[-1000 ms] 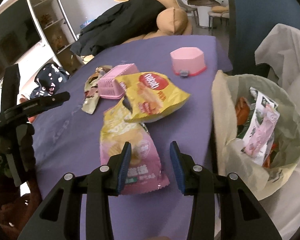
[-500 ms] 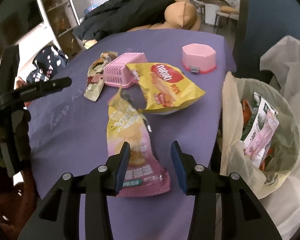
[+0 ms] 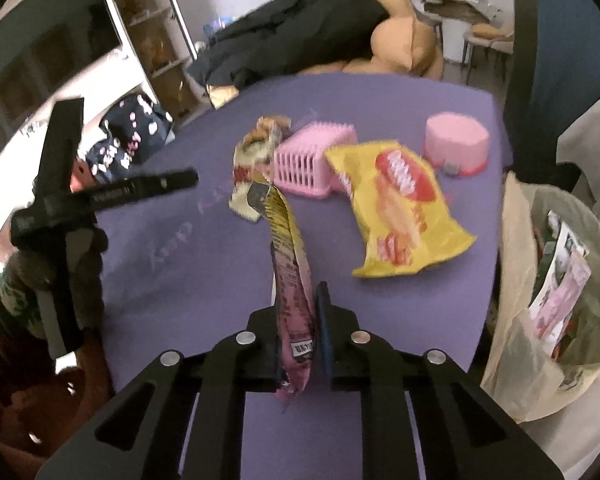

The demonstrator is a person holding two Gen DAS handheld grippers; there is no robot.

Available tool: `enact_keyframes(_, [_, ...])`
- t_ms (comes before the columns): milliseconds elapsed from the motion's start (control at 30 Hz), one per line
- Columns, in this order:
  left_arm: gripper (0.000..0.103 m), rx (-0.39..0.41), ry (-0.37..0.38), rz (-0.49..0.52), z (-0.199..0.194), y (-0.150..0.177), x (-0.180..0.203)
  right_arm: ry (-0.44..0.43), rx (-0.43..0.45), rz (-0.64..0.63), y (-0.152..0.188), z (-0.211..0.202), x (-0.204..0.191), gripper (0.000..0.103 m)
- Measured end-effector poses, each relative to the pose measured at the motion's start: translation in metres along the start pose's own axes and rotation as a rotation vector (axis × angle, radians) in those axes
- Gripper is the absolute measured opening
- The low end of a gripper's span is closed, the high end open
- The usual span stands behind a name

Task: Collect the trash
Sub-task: 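Grasp the pink candy wrapper with the right tool while the left grasps the chip bag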

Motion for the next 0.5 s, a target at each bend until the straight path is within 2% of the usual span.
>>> enact_keyframes(133, [0.056, -0.006, 0.0, 0.005, 0.002, 0.001, 0.002, 0.012, 0.054, 0.001, -0.013, -0.018, 0.005, 0.014])
enact_keyframes(367, [0.056, -0.021, -0.006, 0.024, 0.007, 0.002, 0.007, 0.021, 0.061, 0.042, -0.011, -0.017, 0.016, 0.014])
enact_keyframes(500, [0.056, -0.027, -0.004, 0.053, 0.012, 0.0, 0.016, 0.076, 0.091, 0.07, -0.011, -0.024, 0.032, 0.014])
Point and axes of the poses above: each gripper's, at about its wrist camera, not at the fingertips, and z roughly the way its jaws point, x to its right, y to its underside, the point moved 6 cm from there along z, roughly the way its jaws point, and after that the axes turned 3 degrees about -y, right-handed, at the moved point
